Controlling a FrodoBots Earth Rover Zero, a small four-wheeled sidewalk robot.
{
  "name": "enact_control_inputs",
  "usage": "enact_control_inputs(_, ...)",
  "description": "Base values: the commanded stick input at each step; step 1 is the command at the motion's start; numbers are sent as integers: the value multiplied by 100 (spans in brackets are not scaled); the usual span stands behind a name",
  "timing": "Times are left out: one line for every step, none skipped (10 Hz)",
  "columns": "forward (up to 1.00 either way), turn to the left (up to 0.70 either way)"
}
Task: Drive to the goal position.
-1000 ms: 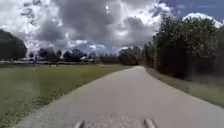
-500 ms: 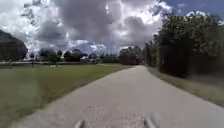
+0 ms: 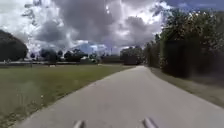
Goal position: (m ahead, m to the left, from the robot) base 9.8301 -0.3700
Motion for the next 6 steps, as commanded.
enact_control_inputs(70,0)
enact_control_inputs(70,0)
enact_control_inputs(70,0)
enact_control_inputs(70,0)
enact_control_inputs(70,-24)
enact_control_inputs(70,-35)
